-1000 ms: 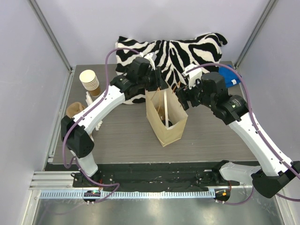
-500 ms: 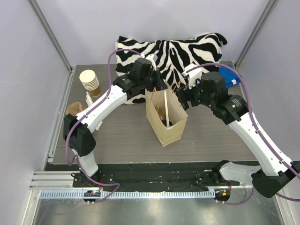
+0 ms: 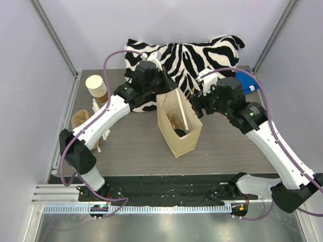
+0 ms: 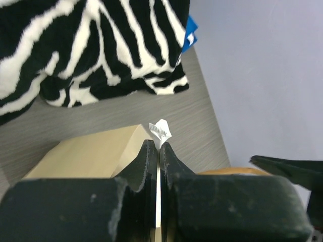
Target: Pack the takeout coffee
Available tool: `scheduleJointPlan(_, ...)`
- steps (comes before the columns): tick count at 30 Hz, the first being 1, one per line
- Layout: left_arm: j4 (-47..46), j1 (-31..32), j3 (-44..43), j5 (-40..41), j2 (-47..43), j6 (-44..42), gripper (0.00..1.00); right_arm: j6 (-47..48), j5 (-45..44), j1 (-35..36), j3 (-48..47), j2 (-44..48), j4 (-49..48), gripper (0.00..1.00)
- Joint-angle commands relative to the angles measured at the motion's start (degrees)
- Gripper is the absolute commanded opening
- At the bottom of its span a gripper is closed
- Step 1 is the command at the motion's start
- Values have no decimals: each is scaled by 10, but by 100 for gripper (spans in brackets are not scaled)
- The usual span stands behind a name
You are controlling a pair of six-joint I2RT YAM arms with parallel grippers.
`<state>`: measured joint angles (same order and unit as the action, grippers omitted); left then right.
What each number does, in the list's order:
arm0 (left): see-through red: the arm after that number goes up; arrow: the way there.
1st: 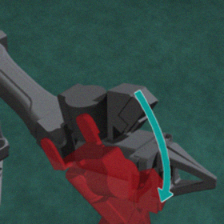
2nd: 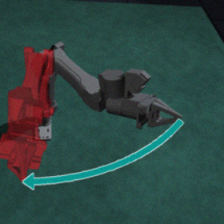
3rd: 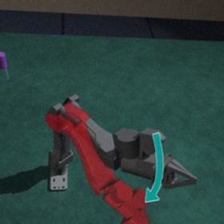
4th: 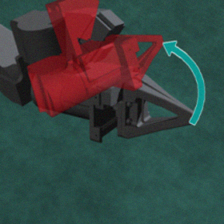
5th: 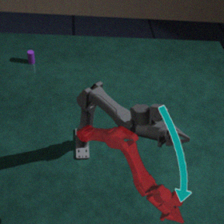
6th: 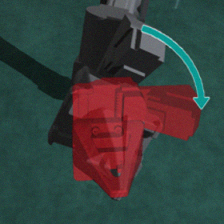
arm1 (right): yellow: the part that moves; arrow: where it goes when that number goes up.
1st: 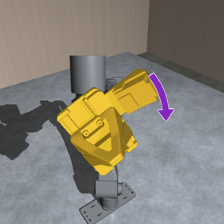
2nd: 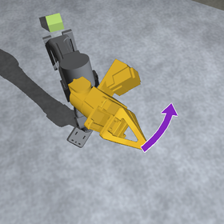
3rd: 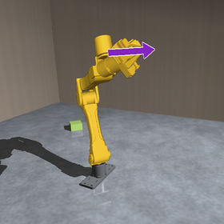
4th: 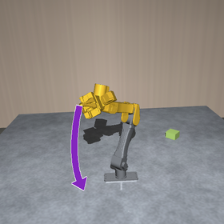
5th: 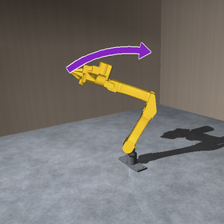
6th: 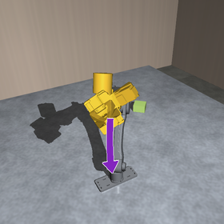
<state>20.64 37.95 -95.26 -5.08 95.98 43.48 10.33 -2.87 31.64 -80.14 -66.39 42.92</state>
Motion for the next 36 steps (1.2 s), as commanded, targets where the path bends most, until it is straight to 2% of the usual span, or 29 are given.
scheduleJointPlan(1,-65,-1,10,46,-37,15,0,-3,2,-3,-17,9,-20,84)
scheduleJointPlan(18,-69,33,56,87,-42,38,0,-7,7,-3,-20,0,-20,84)
scheduleJointPlan(23,-67,45,68,99,-44,42,3,-7,8,-4,-21,-1,-20,85)
scheduleJointPlan(26,-54,49,68,90,-48,44,18,-7,9,-5,-23,-1,-19,84)
scheduleJointPlan(27,-52,48,66,89,-49,42,27,-7,9,-6,-24,-1,-19,85)
scheduleJointPlan(30,-38,49,57,95,-61,21,45,-6,9,-6,-24,-1,-20,84)
scheduleJointPlan(36,-17,48,27,98,-83,-30,58,-7,10,-6,-24,-3,-25,84)
